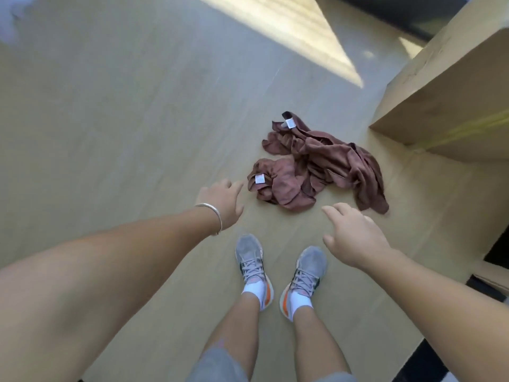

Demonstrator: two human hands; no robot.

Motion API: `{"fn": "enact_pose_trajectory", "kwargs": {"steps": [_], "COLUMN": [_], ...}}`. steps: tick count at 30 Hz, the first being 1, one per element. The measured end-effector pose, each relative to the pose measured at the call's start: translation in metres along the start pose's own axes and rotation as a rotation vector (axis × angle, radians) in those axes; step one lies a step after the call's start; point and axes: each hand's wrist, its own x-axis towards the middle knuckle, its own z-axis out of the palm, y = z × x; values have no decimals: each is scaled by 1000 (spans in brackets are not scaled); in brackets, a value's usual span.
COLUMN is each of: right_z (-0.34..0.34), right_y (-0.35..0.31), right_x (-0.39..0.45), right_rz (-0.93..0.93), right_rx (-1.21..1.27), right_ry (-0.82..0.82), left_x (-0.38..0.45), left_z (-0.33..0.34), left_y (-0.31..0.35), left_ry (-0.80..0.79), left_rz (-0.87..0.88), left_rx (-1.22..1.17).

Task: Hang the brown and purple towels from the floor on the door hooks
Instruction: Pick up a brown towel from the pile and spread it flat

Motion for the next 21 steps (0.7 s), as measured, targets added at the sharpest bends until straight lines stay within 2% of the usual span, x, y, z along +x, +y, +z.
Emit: {"fn": "enact_pose_trajectory", "kwargs": {"steps": [9,17,21], "right_z": [82,129,145], "right_y": [-15,-38,-45], "right_x": [158,271,311], "right_rz": [-115,-216,-364], "right_rx": [-60,-73,-93], "right_ry": [10,149,188], "left_x": [125,218,247], "left_z": [125,180,202], "left_y": [-14,-8,-9], "left_ry": [-31,-10,-47], "left_rz": [-149,-281,-327], "left_rx": [-254,-520,-680]}}
